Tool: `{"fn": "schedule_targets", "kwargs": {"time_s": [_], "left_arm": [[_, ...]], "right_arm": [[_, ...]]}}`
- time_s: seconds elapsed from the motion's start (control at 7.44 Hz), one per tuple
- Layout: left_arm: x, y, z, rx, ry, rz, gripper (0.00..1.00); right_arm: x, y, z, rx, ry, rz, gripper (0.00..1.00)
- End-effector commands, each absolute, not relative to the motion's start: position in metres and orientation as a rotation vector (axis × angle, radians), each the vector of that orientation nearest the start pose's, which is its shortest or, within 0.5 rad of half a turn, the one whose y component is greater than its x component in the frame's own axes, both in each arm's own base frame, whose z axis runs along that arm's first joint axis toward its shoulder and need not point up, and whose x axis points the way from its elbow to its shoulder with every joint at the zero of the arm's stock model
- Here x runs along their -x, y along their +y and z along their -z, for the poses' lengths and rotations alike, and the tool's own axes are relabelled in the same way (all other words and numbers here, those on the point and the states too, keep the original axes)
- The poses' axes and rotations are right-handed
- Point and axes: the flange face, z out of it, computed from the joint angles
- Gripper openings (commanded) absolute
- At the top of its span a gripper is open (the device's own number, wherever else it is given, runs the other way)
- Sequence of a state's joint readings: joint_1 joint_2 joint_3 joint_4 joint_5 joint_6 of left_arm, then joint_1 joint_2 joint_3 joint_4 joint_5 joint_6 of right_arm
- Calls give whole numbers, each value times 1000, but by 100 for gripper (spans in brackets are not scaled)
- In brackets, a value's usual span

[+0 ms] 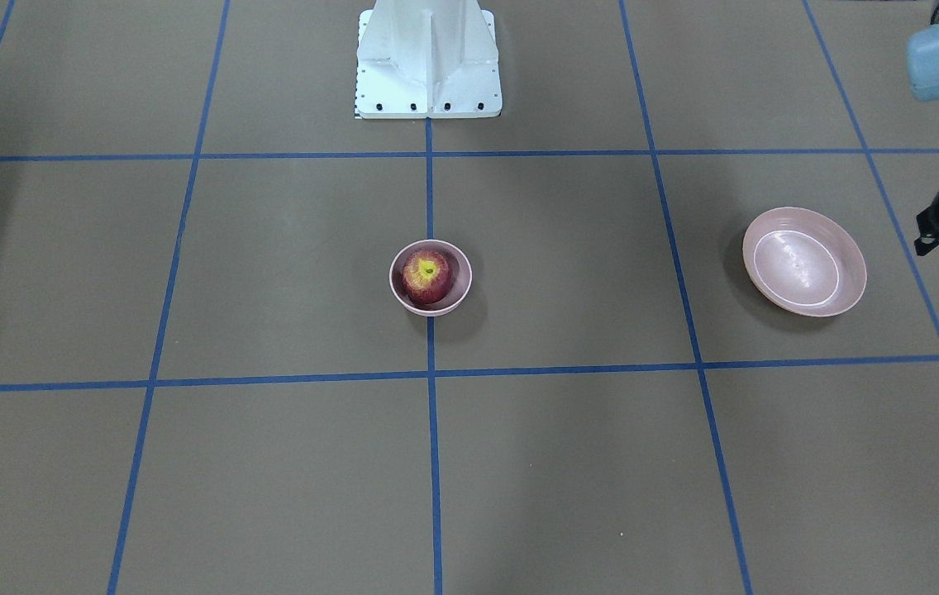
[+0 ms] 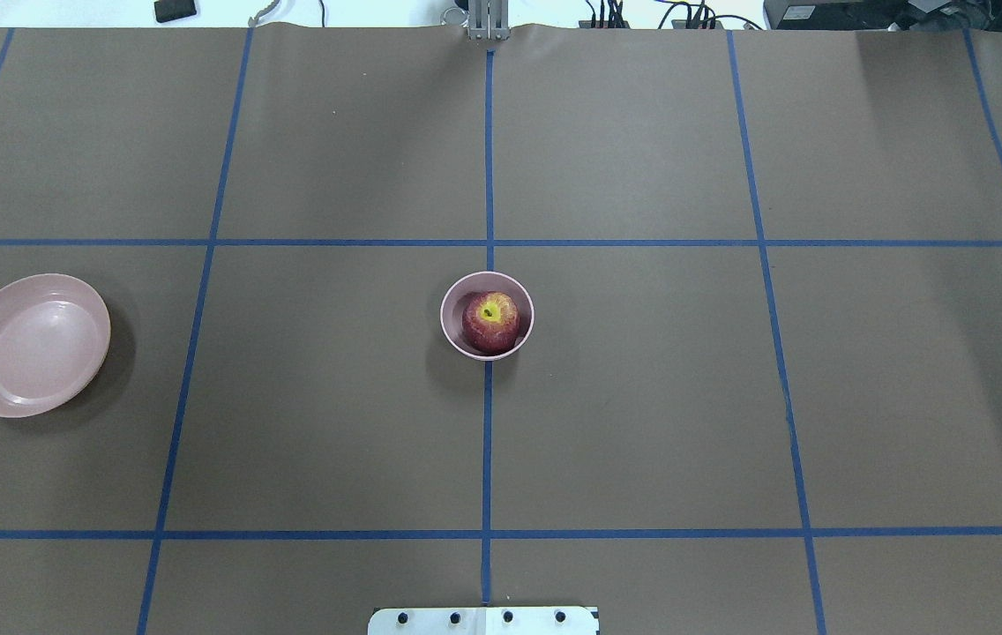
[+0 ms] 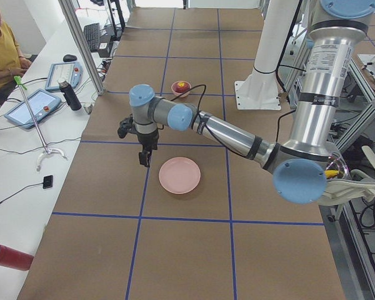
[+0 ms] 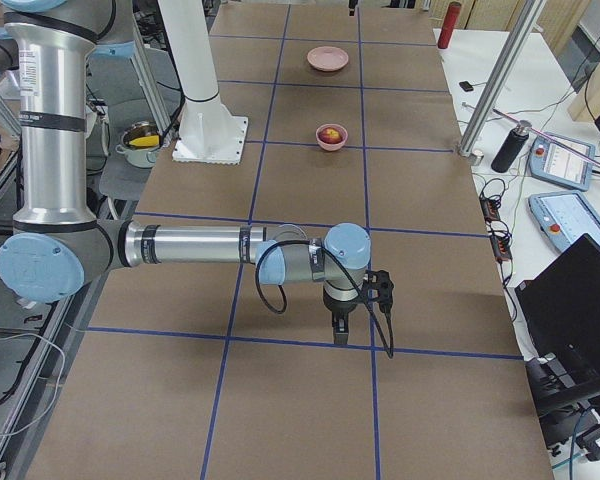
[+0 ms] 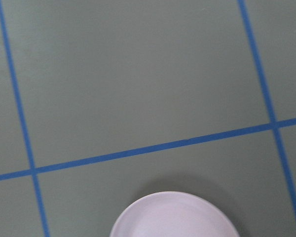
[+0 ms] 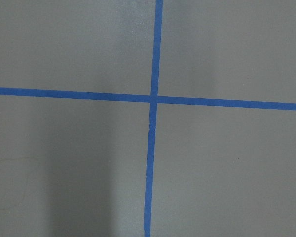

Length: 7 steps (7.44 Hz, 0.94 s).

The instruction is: Move apple from plate to bowl

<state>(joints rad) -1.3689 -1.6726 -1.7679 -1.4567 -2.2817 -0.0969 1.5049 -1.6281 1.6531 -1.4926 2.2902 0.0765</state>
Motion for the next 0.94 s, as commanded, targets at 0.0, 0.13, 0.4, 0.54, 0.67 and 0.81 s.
{"fn": "schedule_targets", "kwargs": {"time_s": [0.0, 0.13, 0.4, 0.54, 0.67, 0.81], "left_arm": [[34, -485, -612, -49, 805, -198, 98], [45, -454, -642, -5, 803, -160, 98], [62, -460, -634, -65, 802, -136, 98], [61, -463, -630, -76, 803, -143, 98], [62, -463, -624, -93, 800, -152, 98], [62, -462, -624, -113, 798, -160, 98]], "right_arm": [[-36, -478, -642, -45, -725, 25, 100], [-36, -478, -642, -45, -725, 25, 100], [-36, -478, -641, -46, -727, 25, 100], [-36, -478, -641, -45, -729, 24, 100], [-36, -479, -640, -48, -730, 25, 100], [-36, -479, -638, -51, -730, 26, 100]]}}
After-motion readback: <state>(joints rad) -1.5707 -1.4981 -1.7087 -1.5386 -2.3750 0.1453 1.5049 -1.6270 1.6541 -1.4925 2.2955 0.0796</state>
